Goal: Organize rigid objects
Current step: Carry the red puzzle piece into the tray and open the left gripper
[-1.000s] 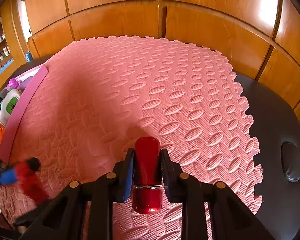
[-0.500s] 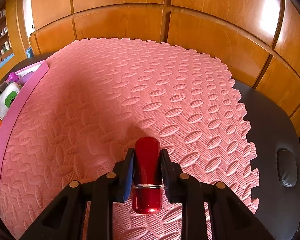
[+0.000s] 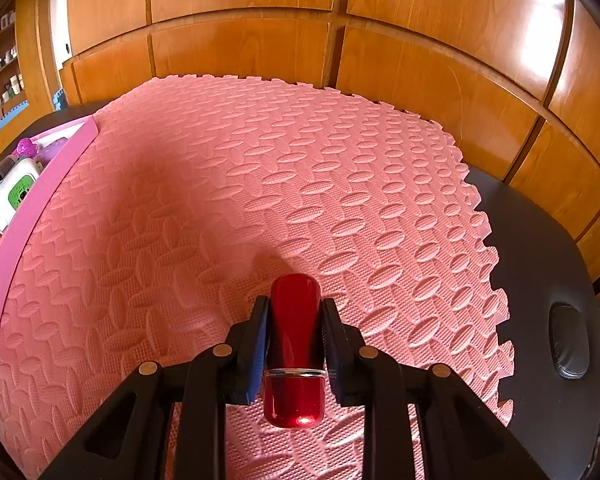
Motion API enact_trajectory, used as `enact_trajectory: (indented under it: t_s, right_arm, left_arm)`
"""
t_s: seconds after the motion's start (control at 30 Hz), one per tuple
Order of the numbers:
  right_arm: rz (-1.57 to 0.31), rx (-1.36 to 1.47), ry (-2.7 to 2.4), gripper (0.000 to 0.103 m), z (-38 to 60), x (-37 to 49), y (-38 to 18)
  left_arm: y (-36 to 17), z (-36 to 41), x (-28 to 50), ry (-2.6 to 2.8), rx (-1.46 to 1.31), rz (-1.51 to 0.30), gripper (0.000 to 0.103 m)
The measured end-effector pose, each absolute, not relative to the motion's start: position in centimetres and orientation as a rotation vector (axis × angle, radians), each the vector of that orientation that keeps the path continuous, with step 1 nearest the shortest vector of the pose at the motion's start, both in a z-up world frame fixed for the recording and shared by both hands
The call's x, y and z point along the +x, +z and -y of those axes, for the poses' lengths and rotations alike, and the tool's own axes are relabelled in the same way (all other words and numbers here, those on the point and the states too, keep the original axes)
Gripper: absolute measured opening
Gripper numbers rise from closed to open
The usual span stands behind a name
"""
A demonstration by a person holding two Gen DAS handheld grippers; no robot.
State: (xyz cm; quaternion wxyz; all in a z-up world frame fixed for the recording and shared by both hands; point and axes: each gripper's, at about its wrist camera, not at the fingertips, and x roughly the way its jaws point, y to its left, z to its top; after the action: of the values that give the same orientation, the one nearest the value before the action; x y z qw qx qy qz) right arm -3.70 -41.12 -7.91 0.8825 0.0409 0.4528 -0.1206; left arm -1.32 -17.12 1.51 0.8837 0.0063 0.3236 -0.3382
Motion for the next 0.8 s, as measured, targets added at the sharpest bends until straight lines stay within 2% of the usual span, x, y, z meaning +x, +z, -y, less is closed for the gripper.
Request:
enact_trajectory:
  t_s: [0.37,0.8]
  right_arm:
    - [-0.949,0.064,-0.255,0.024,40.9,-3.6,-7.9]
    - [-0.952,0.059,-0.261,0.024,40.8,-3.6,-8.0]
  left_arm:
    - [-1.4,7.4,0.9,-0.572,-0.12,-0.781,0.047]
    - [-6.4,8.3,1.7,-0.527,-0.029,-0.907,0.047]
